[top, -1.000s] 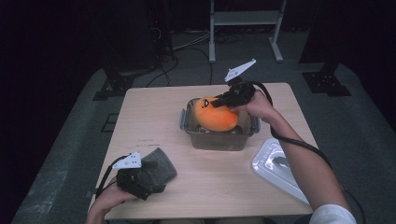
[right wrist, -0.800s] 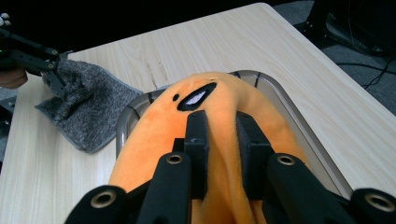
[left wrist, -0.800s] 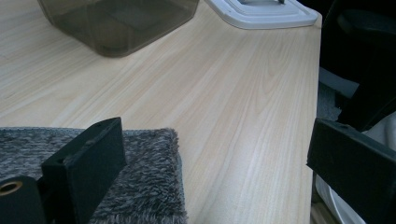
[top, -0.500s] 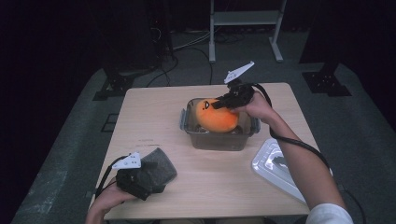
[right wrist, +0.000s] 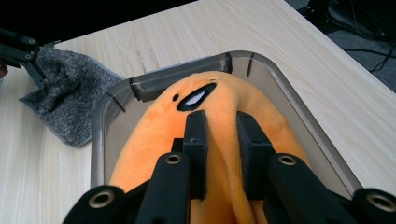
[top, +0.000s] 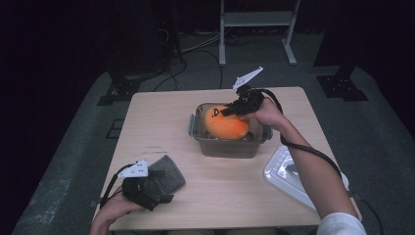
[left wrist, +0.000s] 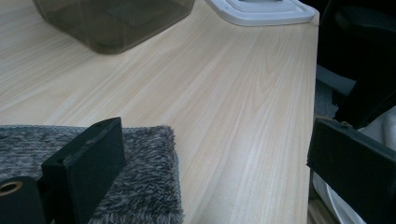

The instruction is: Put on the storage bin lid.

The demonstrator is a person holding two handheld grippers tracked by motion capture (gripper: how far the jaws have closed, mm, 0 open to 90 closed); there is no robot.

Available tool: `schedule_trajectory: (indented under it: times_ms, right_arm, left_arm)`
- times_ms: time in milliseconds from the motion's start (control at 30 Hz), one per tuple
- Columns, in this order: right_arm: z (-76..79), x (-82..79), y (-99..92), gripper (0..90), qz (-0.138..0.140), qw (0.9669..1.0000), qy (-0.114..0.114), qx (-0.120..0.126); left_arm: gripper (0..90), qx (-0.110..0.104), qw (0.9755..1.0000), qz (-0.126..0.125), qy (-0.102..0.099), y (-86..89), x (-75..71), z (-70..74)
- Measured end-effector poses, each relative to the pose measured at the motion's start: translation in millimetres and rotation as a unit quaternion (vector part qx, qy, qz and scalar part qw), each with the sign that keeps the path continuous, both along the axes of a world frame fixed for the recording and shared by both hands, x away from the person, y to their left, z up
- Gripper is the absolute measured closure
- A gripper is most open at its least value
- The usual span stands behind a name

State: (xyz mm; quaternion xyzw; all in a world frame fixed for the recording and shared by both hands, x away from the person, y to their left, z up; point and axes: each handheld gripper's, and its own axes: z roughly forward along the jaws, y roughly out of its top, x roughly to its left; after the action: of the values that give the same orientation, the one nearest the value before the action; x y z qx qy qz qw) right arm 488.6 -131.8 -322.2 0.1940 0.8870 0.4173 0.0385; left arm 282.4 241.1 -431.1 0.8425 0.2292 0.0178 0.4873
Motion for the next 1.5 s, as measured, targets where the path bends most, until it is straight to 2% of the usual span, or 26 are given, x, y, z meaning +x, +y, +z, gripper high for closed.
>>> schedule_trajectory:
  times_ms: [267,1067,1500]
  right_arm:
    - [-6.0,3.6,4.3,75.4,0.001,1.0000,0.006,-0.007]
    - [-25.5,9.3,14.1,74.9,0.007,0.9996,0.025,-0.008]
    - [-34.2,11.4,16.9,74.1,0.008,0.9989,0.045,-0.013]
  left_arm:
    - [3.5,0.000,1.0000,0.000,0.000,0.6,0.0,0.2]
    - [3.4,-0.003,1.0000,0.000,0.000,1.2,0.0,0.7]
    - [3.4,-0.002,1.0000,0.000,-0.002,1.8,0.2,1.0]
